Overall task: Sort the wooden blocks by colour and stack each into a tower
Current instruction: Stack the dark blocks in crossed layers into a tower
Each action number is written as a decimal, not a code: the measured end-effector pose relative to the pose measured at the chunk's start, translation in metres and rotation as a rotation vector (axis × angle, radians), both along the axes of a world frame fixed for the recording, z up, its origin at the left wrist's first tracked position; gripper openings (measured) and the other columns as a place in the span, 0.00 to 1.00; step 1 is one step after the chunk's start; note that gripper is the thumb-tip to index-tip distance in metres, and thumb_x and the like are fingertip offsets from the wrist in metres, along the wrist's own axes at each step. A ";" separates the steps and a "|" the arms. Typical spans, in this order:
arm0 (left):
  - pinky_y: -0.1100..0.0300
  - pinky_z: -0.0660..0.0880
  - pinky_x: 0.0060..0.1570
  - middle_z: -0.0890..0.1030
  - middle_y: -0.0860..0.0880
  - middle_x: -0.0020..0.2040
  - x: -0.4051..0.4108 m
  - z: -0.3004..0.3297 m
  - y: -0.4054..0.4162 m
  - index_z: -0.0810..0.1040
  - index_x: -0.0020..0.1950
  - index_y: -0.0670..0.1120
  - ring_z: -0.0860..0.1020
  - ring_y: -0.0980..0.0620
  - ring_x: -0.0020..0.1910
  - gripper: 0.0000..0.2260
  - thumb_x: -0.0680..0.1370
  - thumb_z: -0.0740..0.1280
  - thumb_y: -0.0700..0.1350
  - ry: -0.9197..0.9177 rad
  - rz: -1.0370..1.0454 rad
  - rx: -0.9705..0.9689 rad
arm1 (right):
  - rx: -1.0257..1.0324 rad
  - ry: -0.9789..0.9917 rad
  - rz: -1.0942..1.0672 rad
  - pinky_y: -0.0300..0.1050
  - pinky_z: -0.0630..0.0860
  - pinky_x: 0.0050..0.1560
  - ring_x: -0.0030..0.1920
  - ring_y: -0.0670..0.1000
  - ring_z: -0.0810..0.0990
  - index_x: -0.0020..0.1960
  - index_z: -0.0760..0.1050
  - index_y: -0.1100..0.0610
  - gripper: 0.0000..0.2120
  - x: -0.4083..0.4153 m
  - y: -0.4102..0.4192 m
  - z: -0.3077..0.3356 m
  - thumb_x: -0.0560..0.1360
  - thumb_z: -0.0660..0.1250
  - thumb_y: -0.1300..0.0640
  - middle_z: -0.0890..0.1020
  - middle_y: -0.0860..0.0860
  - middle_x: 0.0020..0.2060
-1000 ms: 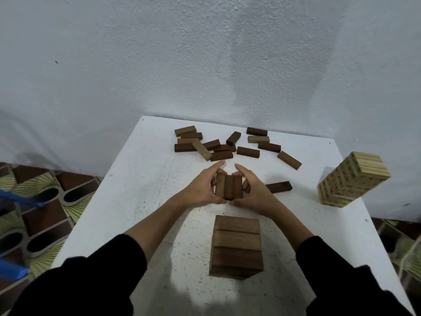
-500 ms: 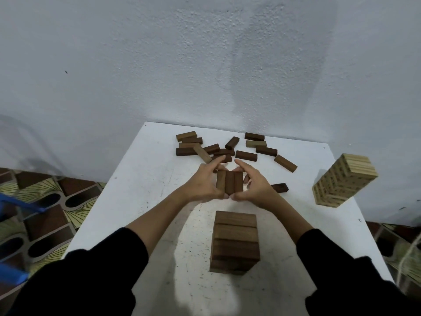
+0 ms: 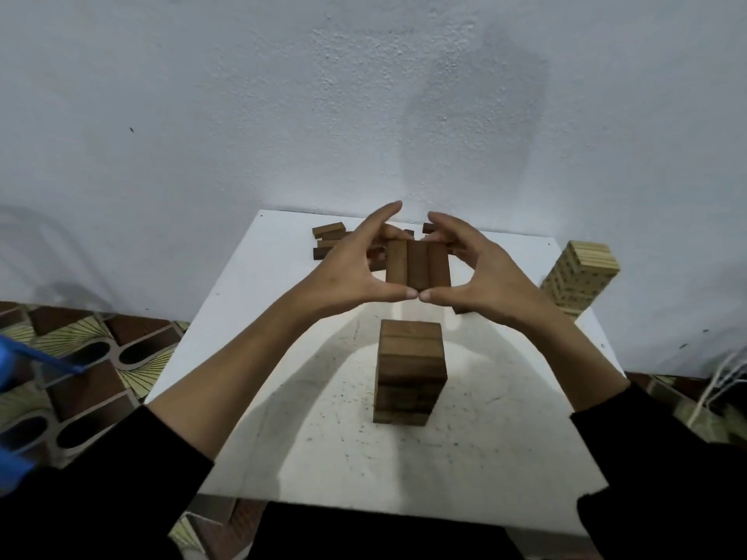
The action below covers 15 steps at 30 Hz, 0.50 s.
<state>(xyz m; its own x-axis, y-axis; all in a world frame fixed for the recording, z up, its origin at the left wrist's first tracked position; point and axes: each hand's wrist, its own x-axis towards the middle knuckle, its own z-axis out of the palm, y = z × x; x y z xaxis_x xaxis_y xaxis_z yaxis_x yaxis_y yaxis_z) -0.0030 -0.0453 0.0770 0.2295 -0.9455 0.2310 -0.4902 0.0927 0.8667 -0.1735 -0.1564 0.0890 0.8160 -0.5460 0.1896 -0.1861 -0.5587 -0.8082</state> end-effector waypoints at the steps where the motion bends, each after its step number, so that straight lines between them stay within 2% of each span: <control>1: 0.77 0.67 0.54 0.75 0.54 0.59 -0.003 0.001 0.005 0.58 0.76 0.50 0.73 0.71 0.55 0.45 0.66 0.79 0.39 -0.010 -0.004 0.001 | -0.006 0.007 0.009 0.27 0.65 0.62 0.63 0.38 0.72 0.73 0.62 0.49 0.43 -0.004 0.004 0.000 0.64 0.78 0.59 0.75 0.42 0.61; 3: 0.78 0.65 0.54 0.75 0.56 0.58 -0.011 -0.001 0.015 0.57 0.76 0.50 0.71 0.73 0.54 0.45 0.65 0.79 0.40 -0.040 -0.017 0.018 | -0.015 0.040 0.025 0.31 0.65 0.63 0.64 0.38 0.70 0.73 0.62 0.50 0.42 -0.012 0.014 -0.003 0.64 0.78 0.58 0.75 0.42 0.61; 7: 0.78 0.65 0.54 0.76 0.56 0.59 -0.022 -0.011 0.032 0.56 0.76 0.53 0.69 0.72 0.58 0.46 0.65 0.80 0.46 -0.101 -0.035 0.049 | 0.002 0.082 0.027 0.47 0.67 0.67 0.64 0.40 0.70 0.73 0.62 0.47 0.43 -0.024 0.029 -0.012 0.62 0.78 0.53 0.75 0.43 0.60; 9: 0.76 0.65 0.56 0.76 0.57 0.59 -0.027 -0.016 0.038 0.55 0.76 0.54 0.70 0.68 0.59 0.47 0.65 0.79 0.48 -0.105 -0.044 0.067 | -0.004 0.107 0.037 0.48 0.67 0.67 0.64 0.40 0.70 0.73 0.62 0.47 0.42 -0.029 0.035 -0.016 0.63 0.77 0.53 0.75 0.43 0.59; 11: 0.75 0.64 0.57 0.76 0.56 0.59 -0.030 -0.020 0.043 0.54 0.77 0.55 0.70 0.67 0.60 0.46 0.66 0.79 0.46 -0.107 -0.047 0.085 | -0.009 0.120 0.034 0.46 0.66 0.66 0.63 0.38 0.70 0.73 0.61 0.47 0.42 -0.032 0.039 -0.021 0.64 0.78 0.55 0.75 0.43 0.59; 15: 0.80 0.61 0.55 0.76 0.53 0.59 -0.034 -0.025 0.046 0.54 0.77 0.53 0.69 0.66 0.60 0.46 0.67 0.78 0.43 -0.112 -0.052 0.112 | 0.003 0.131 0.029 0.45 0.64 0.68 0.63 0.39 0.69 0.72 0.61 0.46 0.41 -0.036 0.043 -0.028 0.66 0.77 0.58 0.74 0.44 0.60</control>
